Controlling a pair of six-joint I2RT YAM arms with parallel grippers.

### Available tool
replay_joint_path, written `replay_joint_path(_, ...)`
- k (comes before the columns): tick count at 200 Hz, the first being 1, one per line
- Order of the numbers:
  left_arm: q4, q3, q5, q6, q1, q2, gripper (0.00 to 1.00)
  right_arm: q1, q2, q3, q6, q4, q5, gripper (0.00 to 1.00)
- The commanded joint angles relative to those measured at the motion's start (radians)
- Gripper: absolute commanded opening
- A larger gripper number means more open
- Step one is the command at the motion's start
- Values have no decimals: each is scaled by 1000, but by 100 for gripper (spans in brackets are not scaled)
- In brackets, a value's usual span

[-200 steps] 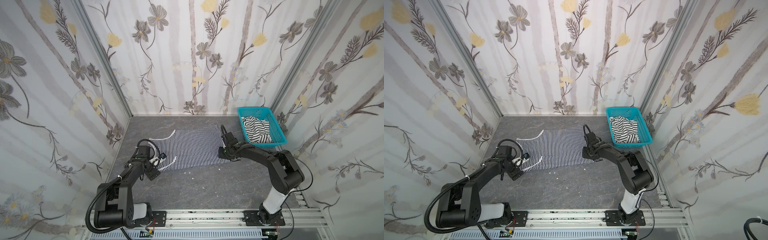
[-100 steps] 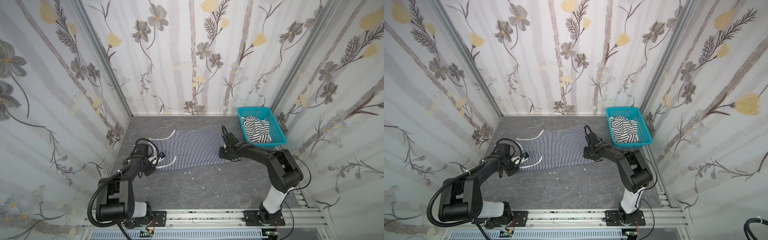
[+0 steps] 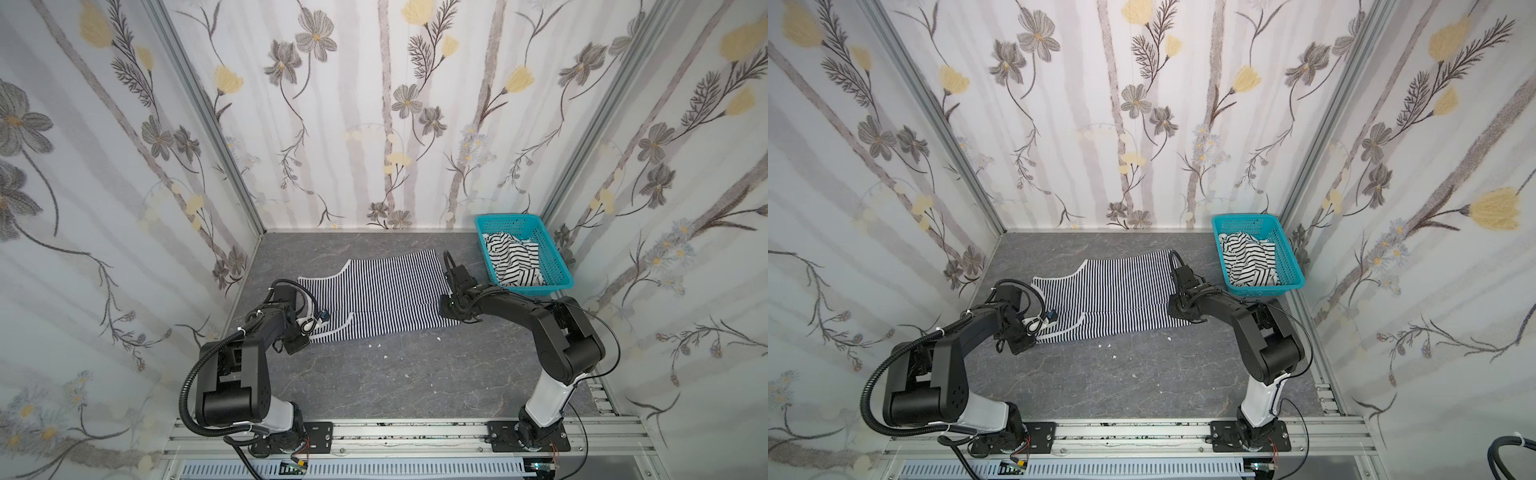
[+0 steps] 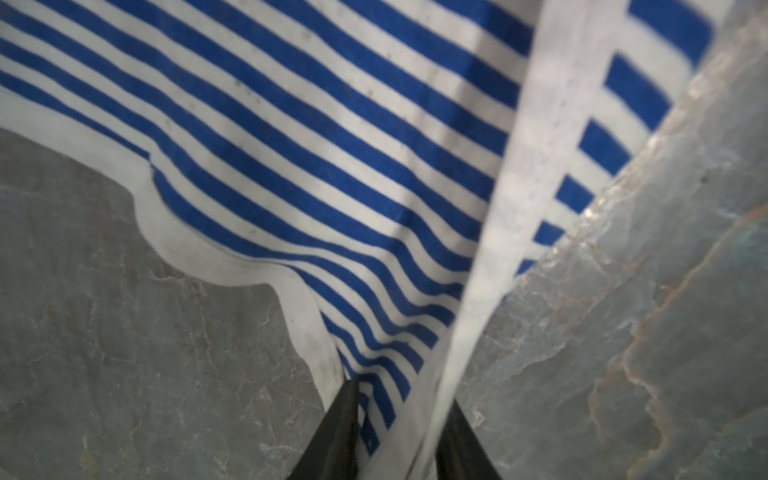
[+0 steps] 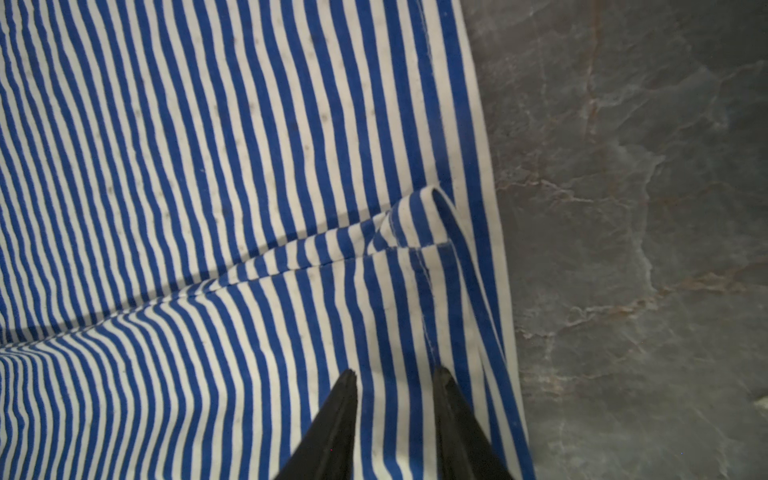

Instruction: Fold and stack the tank tops

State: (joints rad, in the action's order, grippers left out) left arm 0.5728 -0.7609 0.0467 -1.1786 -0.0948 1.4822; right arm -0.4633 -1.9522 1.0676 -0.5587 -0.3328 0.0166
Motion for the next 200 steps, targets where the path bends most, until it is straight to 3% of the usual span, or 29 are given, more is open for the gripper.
replay_joint_path(1, 41, -23, 21, -30, -16, 9, 32, 1, -12, 9, 4, 11, -23, 33)
replay_joint_path(64, 57, -103, 56, -34, -74, 64, 42, 5, -19, 23, 8, 2, -23, 34)
replay_joint_path(123, 170, -150, 121, -41, -88, 47, 65, 4, -20, 29, 11, 0, -14, 34)
replay_joint_path(200, 195, -179, 180, 17, -49, 88, 70, 4, -19, 41, 7, -3, -4, 34)
